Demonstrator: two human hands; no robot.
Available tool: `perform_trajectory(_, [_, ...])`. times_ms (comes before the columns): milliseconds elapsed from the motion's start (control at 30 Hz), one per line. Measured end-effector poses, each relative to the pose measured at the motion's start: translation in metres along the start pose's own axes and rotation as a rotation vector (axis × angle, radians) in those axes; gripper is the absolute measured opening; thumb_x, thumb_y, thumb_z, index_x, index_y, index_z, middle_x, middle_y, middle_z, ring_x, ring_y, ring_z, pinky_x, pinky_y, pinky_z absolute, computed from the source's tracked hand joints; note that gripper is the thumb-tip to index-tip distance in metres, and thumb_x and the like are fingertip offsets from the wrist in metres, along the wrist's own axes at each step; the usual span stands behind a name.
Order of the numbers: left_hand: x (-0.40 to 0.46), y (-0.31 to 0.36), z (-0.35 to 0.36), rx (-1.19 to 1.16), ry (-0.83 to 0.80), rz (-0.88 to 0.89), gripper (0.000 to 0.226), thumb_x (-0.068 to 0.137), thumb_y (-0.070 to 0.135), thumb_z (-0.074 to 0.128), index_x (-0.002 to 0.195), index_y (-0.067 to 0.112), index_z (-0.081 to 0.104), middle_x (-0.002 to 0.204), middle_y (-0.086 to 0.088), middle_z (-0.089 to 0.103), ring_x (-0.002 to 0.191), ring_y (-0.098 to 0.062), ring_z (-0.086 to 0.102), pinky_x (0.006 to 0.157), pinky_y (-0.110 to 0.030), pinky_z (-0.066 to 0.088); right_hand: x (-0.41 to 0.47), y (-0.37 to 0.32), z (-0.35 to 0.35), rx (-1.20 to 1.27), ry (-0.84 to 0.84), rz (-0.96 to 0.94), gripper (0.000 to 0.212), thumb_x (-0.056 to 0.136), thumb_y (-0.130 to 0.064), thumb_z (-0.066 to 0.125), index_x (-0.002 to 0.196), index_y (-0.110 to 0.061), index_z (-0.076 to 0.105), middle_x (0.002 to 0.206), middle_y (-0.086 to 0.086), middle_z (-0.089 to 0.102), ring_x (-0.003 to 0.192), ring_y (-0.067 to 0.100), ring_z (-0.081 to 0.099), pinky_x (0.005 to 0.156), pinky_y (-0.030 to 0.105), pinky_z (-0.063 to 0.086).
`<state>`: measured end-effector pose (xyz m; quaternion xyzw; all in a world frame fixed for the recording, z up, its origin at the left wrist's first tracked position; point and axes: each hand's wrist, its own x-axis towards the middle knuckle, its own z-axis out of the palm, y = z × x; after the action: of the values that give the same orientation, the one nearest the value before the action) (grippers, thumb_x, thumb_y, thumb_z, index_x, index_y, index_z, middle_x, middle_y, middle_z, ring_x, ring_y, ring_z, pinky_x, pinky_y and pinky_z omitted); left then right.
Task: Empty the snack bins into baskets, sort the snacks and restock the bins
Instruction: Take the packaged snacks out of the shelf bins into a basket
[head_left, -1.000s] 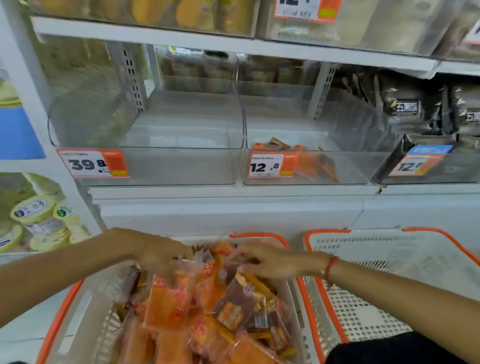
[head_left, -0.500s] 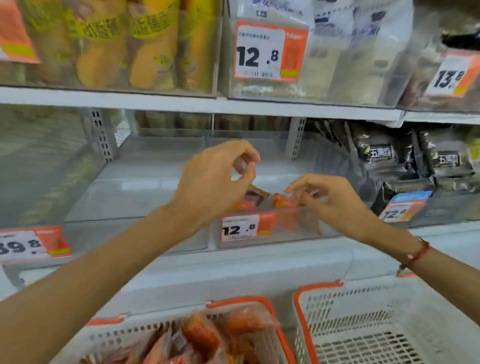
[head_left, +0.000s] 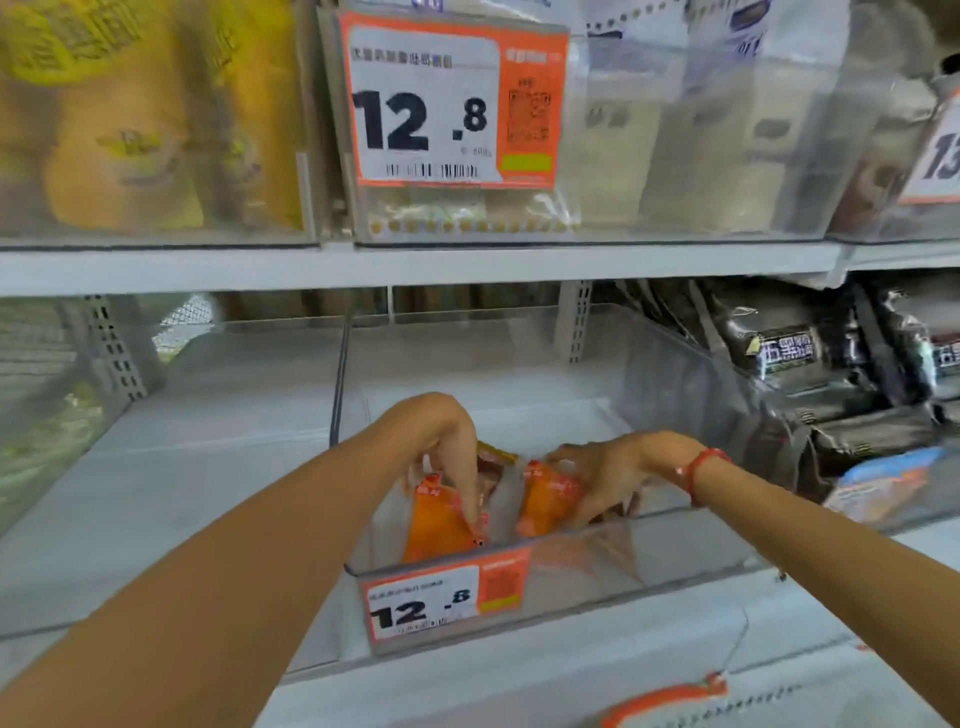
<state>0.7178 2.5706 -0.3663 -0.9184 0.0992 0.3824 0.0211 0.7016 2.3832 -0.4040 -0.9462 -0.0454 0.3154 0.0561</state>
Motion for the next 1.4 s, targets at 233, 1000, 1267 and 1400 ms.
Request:
perform_trajectory(233, [0.009, 0.009, 0.003, -0.186, 0.175, 0.047, 0.062, 0.073, 0.041, 0.082, 0.122, 0.017, 0.053, 0.139, 0.0, 0.051, 0.124, -0.02, 0.05, 0.102, -0.03, 0.046, -0.005, -0.002, -0.001, 0.224, 0.042, -0.043, 0.068, 0.081, -0.022, 0.076, 0.131, -0.027, 0.031, 0.095, -0.001, 0.055, 0.076, 0.015, 0.058, 0.07, 0.028, 0.055])
perform_trajectory(1000, [-0.231, -0.054, 0.169, -0.39, 1.571, 0.422, 0.062, 0.069, 0.058, 0.076, 0.122, 0.03, 0.057, 0.107, 0.009, 0.067, 0.096, -0.018, 0.062, 0.07, -0.042, 0.052, -0.226, -0.071, 0.088, 0.669, 1.051, -0.643, 0.05, 0.083, -0.004, 0.071, 0.119, -0.016, 0.039, 0.103, -0.005, 0.052, 0.083, -0.009, 0.057, 0.066, 0.009, 0.047])
perform_trajectory(1267, [-0.186, -0.12, 0.323, -0.784, 0.735, -0.057, 0.083, 0.05, 0.078, 0.073, 0.11, 0.021, 0.062, 0.092, -0.004, 0.067, 0.09, -0.026, 0.063, 0.072, -0.036, 0.045, -0.16, -0.127, 0.224, 0.474, 0.154, -0.403, 0.044, 0.082, -0.007, 0.075, 0.113, -0.019, 0.046, 0.098, -0.005, 0.051, 0.08, 0.006, 0.056, 0.072, 0.016, 0.05])
perform_trajectory(1400, [-0.142, -0.144, 0.376, -0.9, 0.574, -0.127, 0.085, 0.063, 0.075, 0.07, 0.124, 0.017, 0.058, 0.115, -0.001, 0.066, 0.106, -0.021, 0.062, 0.081, -0.032, 0.048, -0.126, -0.157, 0.278, 0.498, 0.208, -0.398, 0.048, 0.097, -0.011, 0.054, 0.142, -0.013, 0.038, 0.132, 0.002, 0.047, 0.122, 0.009, 0.044, 0.078, 0.0, 0.035])
